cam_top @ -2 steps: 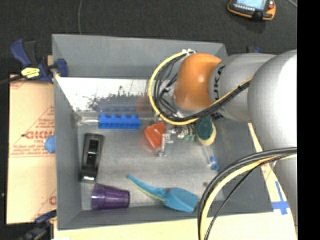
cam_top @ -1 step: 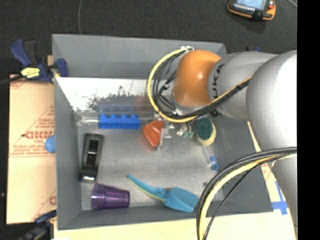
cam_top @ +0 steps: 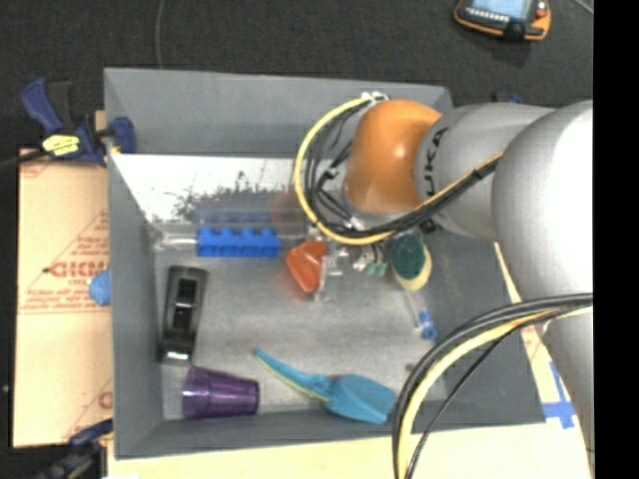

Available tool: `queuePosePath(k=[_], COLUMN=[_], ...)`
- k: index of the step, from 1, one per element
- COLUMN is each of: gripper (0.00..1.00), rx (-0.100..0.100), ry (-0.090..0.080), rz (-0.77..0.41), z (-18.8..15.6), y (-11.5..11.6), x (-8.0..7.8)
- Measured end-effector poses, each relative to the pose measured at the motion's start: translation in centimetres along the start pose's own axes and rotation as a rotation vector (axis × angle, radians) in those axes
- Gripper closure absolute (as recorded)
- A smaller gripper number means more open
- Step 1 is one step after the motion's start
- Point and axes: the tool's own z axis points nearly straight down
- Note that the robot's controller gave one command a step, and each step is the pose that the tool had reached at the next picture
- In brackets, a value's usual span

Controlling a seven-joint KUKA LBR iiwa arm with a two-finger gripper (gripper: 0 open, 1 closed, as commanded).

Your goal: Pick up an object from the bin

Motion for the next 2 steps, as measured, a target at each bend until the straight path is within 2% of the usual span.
queuePosePath(k=[2], gripper=[1.00], rx=[0.000], ry=[-0.002], rz=[0.000], z=[-3.6], y=[-0.1], x=[-0.1])
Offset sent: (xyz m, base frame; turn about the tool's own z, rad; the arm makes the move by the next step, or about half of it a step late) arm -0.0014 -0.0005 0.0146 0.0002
